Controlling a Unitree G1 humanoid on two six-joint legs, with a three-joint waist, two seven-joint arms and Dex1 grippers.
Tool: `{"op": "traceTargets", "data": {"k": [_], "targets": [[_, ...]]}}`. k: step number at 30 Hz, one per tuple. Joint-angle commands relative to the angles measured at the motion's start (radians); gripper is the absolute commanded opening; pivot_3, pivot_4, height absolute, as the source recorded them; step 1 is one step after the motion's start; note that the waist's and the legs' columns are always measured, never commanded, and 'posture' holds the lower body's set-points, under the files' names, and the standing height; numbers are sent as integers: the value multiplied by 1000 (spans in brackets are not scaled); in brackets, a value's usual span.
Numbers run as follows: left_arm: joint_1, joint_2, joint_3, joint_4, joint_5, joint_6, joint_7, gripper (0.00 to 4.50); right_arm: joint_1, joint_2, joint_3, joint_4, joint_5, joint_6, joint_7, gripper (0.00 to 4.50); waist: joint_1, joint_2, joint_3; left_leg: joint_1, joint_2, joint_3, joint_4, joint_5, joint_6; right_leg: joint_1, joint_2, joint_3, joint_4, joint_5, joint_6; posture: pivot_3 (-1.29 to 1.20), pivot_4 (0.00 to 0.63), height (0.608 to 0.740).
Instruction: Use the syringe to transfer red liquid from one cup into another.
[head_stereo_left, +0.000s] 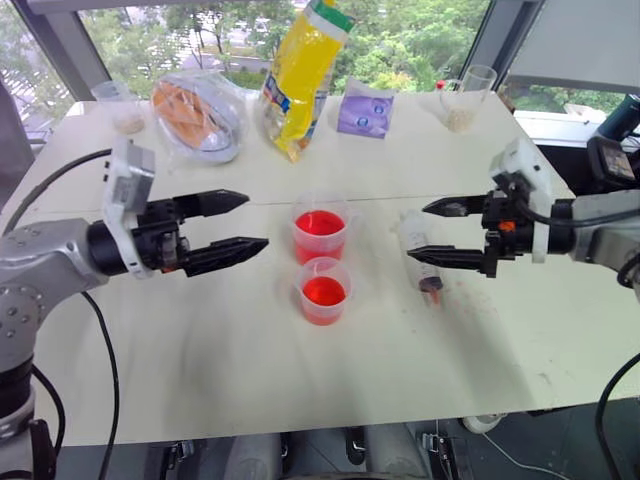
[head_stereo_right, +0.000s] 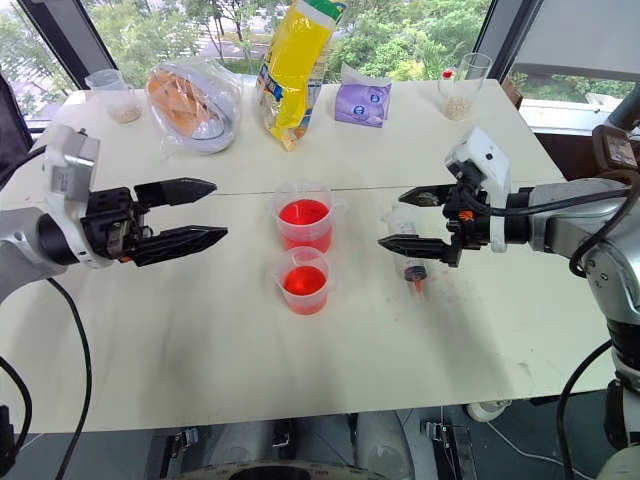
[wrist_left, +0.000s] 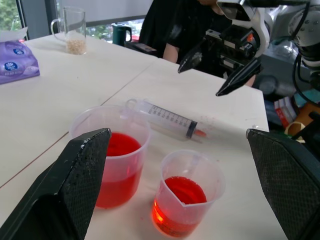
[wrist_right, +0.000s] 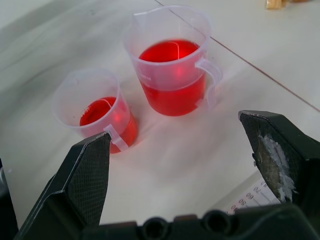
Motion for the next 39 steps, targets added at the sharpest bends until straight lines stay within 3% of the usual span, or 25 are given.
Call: {"op": "traceTargets", "data": {"k": [1,14,22,30,39], "targets": [[-11,-7,8,2,14,-36,-2,4500,-18,-22,-37,-19,3,1,-3,4445,0,0,0,0,0,0,0,0,0,0,0,0,0,0,0,0,150,740],[-23,-30,3,-3,12,-50,8,4500,-3,-22,-42,-19,-1,19,-27,4445,0,0,0,0,0,0,0,0,0,0,0,0,0,0,0,0,150,740],[-11,-48,-13,-7,32,-71,11,4500,-85,-29,61,70,-83,111,-92,4445,-1,0,0,0,0,0,0,0,0,0,0,0,0,0,0,0,150,740],[-70,-78,-95,37,90,-92,-30,4500,-339,57,322,366,-221,317,-127,4445,-4,0,0,0,0,1,1,0,0,0,0,0,0,-1,-2,0,150,740],[-38,-112,-110,3,126,-118,-16,4500,-534,257,449,736,-358,407,-178,4445,-3,0,0,-1,0,1,0,0,0,-1,0,0,1,0,0,0,150,740]]}}
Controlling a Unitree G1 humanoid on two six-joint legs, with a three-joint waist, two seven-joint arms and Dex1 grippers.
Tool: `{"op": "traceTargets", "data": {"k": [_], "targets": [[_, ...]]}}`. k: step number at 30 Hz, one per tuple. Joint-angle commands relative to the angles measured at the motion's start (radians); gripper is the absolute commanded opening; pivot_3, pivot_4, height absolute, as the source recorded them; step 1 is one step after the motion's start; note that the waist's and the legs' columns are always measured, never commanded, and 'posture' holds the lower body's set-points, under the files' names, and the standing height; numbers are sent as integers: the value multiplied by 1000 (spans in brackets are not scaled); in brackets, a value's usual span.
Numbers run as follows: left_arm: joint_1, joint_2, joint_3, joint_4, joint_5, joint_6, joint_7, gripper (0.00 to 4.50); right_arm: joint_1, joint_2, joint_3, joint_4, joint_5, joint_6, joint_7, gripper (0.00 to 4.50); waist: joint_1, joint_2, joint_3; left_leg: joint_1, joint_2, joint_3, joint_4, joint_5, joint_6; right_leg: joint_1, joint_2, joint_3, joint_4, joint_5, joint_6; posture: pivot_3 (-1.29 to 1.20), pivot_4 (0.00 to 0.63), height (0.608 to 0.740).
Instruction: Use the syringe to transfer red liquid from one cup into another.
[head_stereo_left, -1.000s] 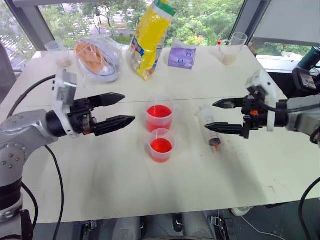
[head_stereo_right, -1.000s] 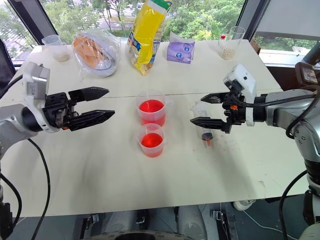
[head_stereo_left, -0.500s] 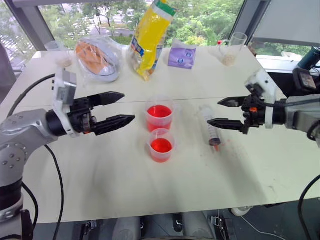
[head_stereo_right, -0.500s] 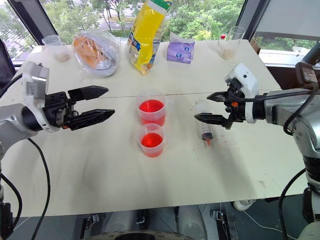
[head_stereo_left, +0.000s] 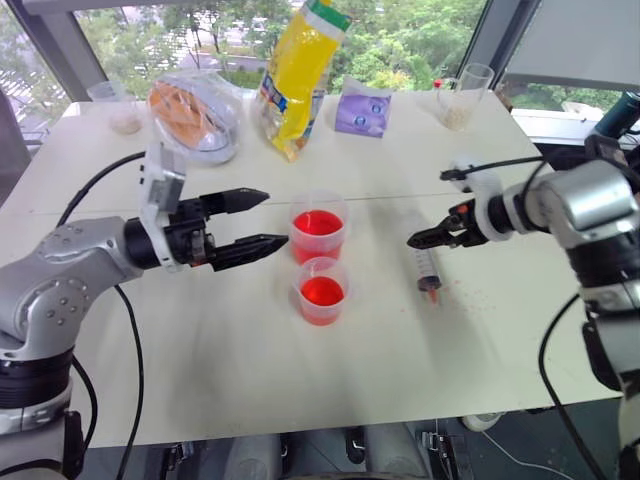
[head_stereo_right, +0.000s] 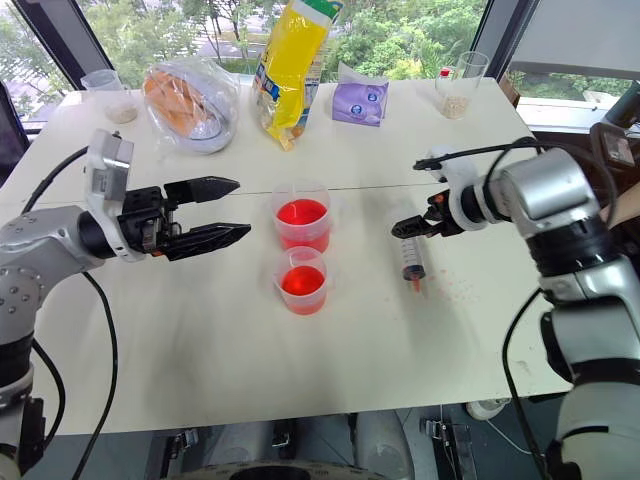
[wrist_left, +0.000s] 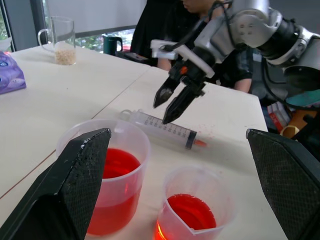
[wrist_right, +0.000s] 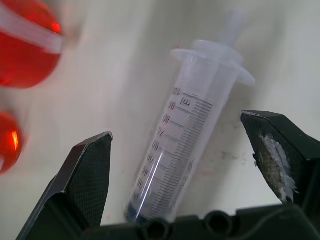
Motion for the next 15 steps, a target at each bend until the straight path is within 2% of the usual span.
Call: {"op": "traceTargets", "data": {"k": [1,7,12,15], "targets": [[14,-5,19,-47,4,-24,16,4500,-58,36,16,97,-57,-10,-14,4445,1,0,0,0,0,0,0,0,0,0,0,0,0,0,0,0,150,740],[79,-5,61,-103,-4,-29,58,4500,-76,130,105,203,-152,-82,-8,4445,-1,0,0,0,0,0,0,0,0,0,0,0,0,0,0,0,150,740],[107,-2,74,-128,-13,-32,79,4500,-77,169,121,248,-198,-105,8,4445,-1,0,0,0,0,0,0,0,0,1,0,0,0,0,0,0,150,740],[123,4,85,-133,-11,-35,79,4500,-76,189,114,255,-215,-96,14,3168,-3,0,0,1,0,0,0,0,0,1,0,0,0,0,0,0,150,740]]}}
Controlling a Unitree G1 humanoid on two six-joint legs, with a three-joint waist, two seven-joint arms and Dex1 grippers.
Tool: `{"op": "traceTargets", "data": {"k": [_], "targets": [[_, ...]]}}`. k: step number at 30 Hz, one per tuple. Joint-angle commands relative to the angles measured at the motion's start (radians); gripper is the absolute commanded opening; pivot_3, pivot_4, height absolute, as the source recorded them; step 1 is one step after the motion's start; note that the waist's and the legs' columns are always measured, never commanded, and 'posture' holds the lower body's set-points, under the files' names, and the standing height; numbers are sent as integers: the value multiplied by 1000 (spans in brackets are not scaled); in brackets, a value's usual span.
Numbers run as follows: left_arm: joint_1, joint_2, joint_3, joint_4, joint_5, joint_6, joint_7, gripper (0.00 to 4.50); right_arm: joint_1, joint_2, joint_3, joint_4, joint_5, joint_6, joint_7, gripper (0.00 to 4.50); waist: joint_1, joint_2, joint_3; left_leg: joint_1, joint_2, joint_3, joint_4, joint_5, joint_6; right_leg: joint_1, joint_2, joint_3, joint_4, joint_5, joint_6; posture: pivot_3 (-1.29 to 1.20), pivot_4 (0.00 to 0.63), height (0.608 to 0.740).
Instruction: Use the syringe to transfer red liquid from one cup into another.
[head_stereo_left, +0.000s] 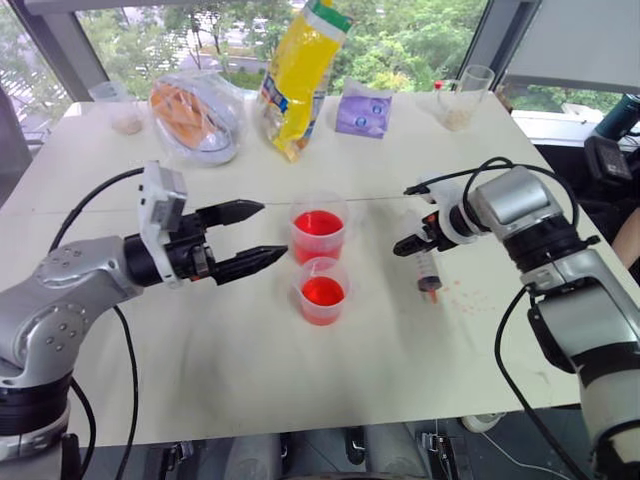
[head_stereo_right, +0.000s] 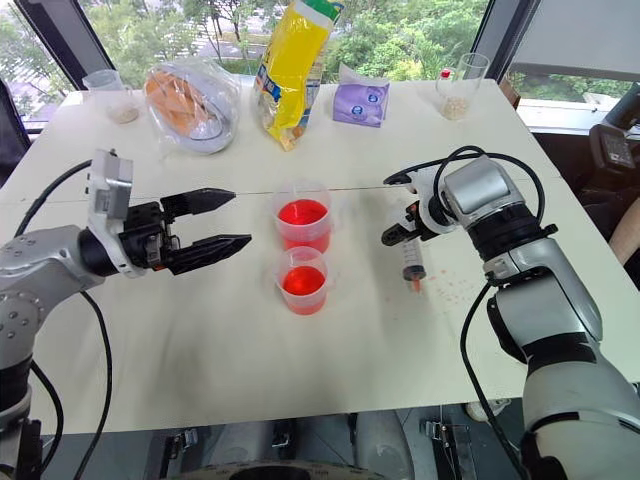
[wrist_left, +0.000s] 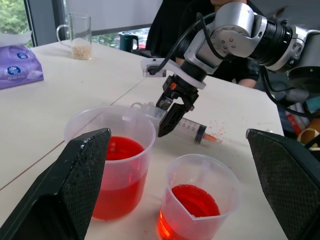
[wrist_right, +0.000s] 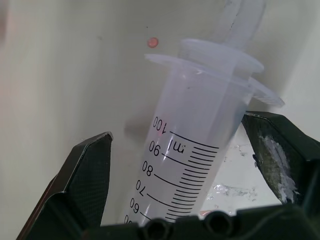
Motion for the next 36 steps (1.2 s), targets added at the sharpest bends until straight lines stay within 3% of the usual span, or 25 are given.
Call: {"op": "traceTargets", "data": {"k": [1,3,4,11,17,21,27,36], "targets": [[6,10,39,-28,-17,-19,3,4500,-13,23,1,5,-17,11,15,2692,-2,0,0,0,0,0,0,0,0,0,0,0,0,0,0,0,150,740],[1,12,37,-27,-15,-20,5,4500,-13,30,-12,7,-16,39,19,1639,-3,0,0,0,0,0,0,0,0,0,1,0,0,0,0,0,150,740],[2,14,39,-26,-14,-21,3,4500,-12,33,-17,4,-17,50,20,1384,-3,0,0,0,0,0,0,0,0,0,1,0,0,0,0,0,150,740],[-58,50,52,40,-9,-26,-23,4500,-22,-9,-164,-158,12,88,-11,1379,0,1,0,0,0,0,0,0,0,-1,0,0,0,0,0,0,150,740],[-170,61,25,147,14,-29,-61,4500,30,14,-461,-480,120,-187,-22,1379,3,1,0,-2,0,0,0,0,0,-2,0,0,0,0,0,0,150,740],[-273,45,-11,226,38,-32,-83,4500,43,162,-659,-652,287,-380,-32,1379,2,1,0,-2,0,-1,-1,0,0,-1,1,-1,0,0,0,0,150,740],[-332,37,-18,294,55,-45,-128,4500,113,349,-658,-688,369,-501,-82,1379,-2,0,0,-1,0,0,-1,1,-1,-1,0,-2,1,0,0,0,150,740],[-380,-19,-42,297,81,-59,-116,4500,327,437,-545,-657,312,-761,-57,1379,1,0,0,-1,0,-1,-1,1,-1,0,0,-2,0,0,0,0,150,740]]}}
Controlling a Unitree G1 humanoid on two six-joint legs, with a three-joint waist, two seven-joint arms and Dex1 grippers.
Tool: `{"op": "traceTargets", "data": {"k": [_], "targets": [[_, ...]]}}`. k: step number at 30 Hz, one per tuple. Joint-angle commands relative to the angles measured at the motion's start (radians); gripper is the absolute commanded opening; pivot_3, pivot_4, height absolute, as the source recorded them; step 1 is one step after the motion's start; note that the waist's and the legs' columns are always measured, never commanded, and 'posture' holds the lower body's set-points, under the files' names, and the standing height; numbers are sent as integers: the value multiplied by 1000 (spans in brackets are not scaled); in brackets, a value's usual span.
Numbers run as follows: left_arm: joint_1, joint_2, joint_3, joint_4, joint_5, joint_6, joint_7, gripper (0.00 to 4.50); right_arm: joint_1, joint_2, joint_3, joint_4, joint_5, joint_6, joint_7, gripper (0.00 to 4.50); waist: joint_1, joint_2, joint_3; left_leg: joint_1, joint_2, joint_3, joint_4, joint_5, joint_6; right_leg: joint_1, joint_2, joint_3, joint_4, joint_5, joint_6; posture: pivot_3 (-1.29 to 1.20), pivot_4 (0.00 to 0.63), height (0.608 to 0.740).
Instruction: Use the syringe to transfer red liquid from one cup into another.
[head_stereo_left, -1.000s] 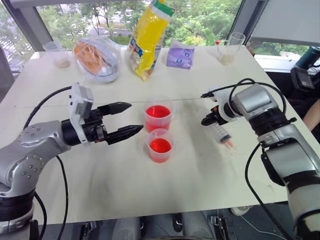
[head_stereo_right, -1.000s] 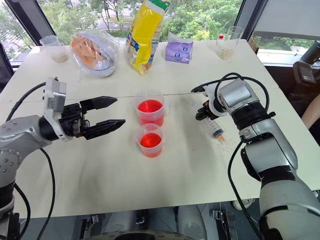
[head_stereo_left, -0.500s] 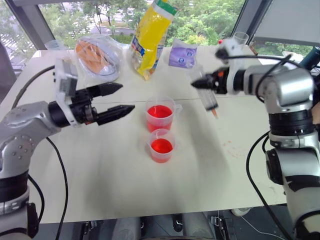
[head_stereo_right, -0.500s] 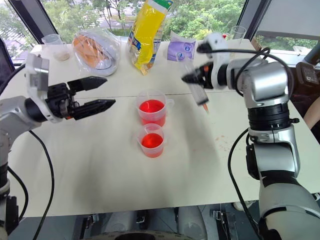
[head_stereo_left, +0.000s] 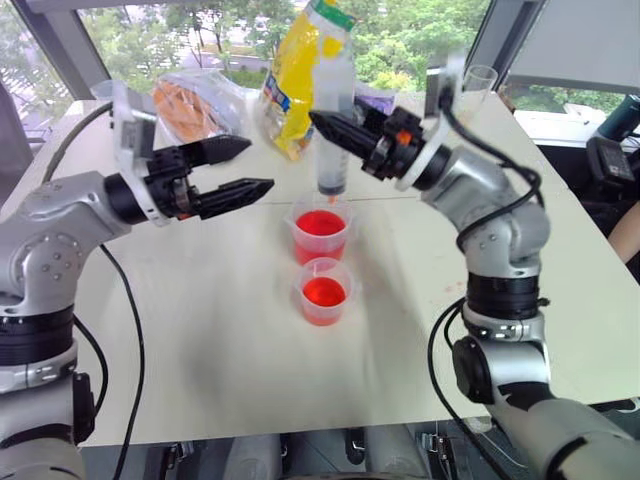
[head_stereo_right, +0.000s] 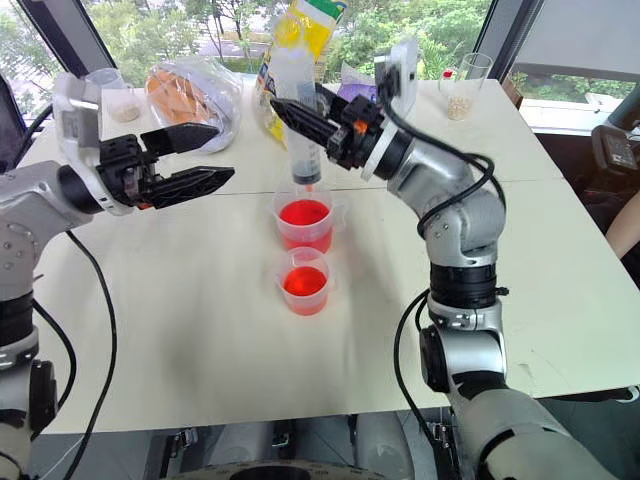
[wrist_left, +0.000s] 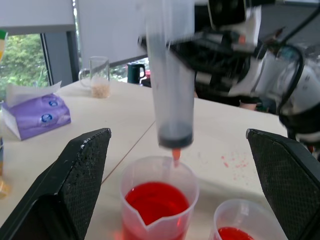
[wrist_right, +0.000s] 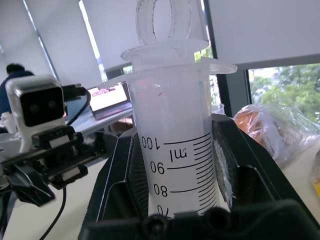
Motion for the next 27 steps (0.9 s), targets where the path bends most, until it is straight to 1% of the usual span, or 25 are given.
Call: {"op": "traceTargets", "data": {"k": [1,4,7,9,19,22,27], "targets": [[-39,-26,-3,0,12,-23,8,4500,50,22,35,-1,-31,-122,12,1379,-1,0,0,0,0,0,0,0,0,0,0,0,0,0,0,0,150,740],[-72,-54,-16,15,25,-21,23,4500,89,37,68,37,-75,-202,1,1379,-4,0,0,1,0,0,0,0,0,0,0,0,1,0,0,0,150,740],[-108,-89,-58,64,93,-61,29,4500,132,55,105,85,-118,-273,-6,1379,-3,0,0,1,0,0,0,1,-1,0,1,0,1,0,0,0,150,740],[-123,-107,-72,76,111,-67,26,4500,151,64,120,96,-131,-296,-10,1379,-3,0,0,1,0,0,0,1,-1,0,1,0,1,0,0,0,150,740],[-187,-194,-132,173,232,-125,52,4500,191,67,168,88,-160,-320,-18,1379,-1,0,0,1,0,0,0,1,-1,0,1,0,1,0,0,0,150,740],[-199,-220,-140,188,252,-127,52,4500,194,62,180,87,-168,-323,-13,1379,0,0,0,1,0,0,0,1,-1,0,1,0,1,0,0,0,150,740],[-199,-236,-147,198,269,-122,40,4500,199,59,193,88,-176,-328,-8,1379,-2,0,0,1,0,0,0,1,-1,0,1,0,1,0,0,0,150,740]]}}
